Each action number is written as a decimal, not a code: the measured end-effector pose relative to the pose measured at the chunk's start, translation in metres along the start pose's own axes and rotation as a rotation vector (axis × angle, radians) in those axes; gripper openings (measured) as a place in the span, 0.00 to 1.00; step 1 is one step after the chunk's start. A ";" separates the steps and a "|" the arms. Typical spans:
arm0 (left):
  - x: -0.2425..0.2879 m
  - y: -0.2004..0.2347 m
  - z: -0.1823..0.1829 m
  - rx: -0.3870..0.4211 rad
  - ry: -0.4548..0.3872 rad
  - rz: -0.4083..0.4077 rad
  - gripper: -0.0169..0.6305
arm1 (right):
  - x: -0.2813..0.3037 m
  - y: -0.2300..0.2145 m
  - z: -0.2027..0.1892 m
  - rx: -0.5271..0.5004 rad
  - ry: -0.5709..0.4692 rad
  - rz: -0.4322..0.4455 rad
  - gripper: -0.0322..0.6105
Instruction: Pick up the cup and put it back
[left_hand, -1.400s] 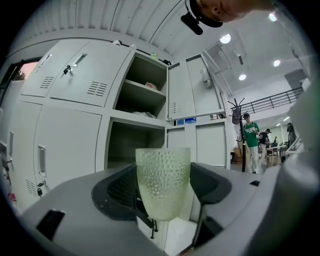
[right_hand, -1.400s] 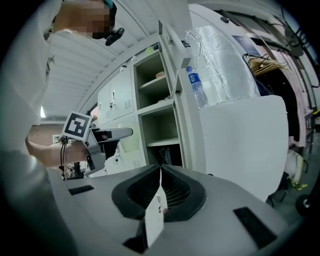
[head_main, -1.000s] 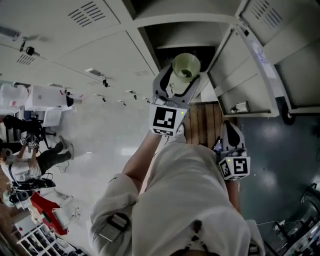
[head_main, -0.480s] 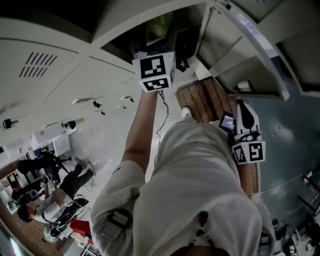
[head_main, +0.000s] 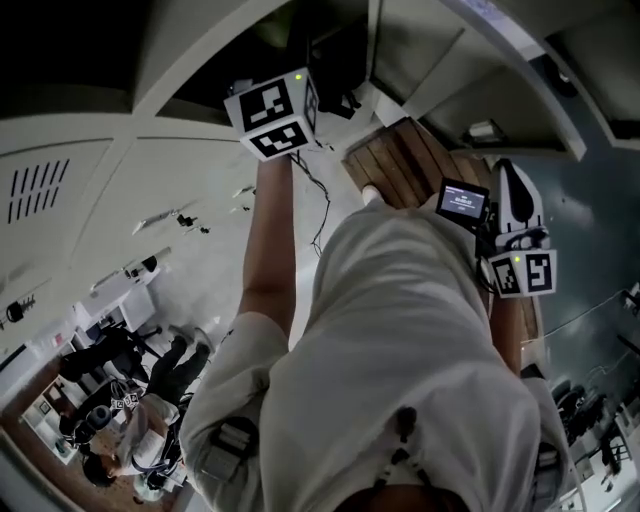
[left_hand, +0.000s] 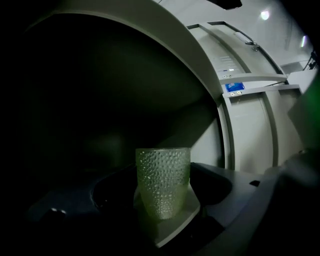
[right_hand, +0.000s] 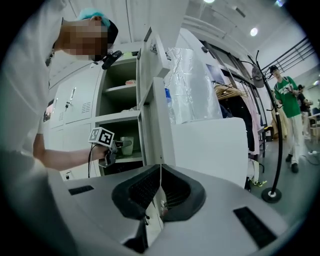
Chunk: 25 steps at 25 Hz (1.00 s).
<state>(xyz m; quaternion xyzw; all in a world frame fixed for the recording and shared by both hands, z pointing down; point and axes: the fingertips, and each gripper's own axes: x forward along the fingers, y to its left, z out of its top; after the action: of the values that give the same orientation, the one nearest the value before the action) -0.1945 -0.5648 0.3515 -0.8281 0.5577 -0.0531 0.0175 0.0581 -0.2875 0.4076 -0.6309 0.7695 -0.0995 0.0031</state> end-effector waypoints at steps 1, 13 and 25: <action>0.001 0.001 -0.001 0.000 0.003 0.001 0.54 | 0.001 0.002 -0.001 0.002 0.001 -0.001 0.09; 0.010 0.004 -0.019 0.004 0.027 0.003 0.54 | 0.020 0.037 -0.006 0.008 0.028 0.079 0.09; 0.007 -0.001 -0.019 0.065 -0.025 0.027 0.54 | 0.021 0.060 -0.023 -0.023 0.073 0.164 0.09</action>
<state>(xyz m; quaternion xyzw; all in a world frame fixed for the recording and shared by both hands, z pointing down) -0.1927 -0.5706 0.3713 -0.8202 0.5665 -0.0605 0.0522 -0.0073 -0.2934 0.4229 -0.5615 0.8194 -0.1131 -0.0240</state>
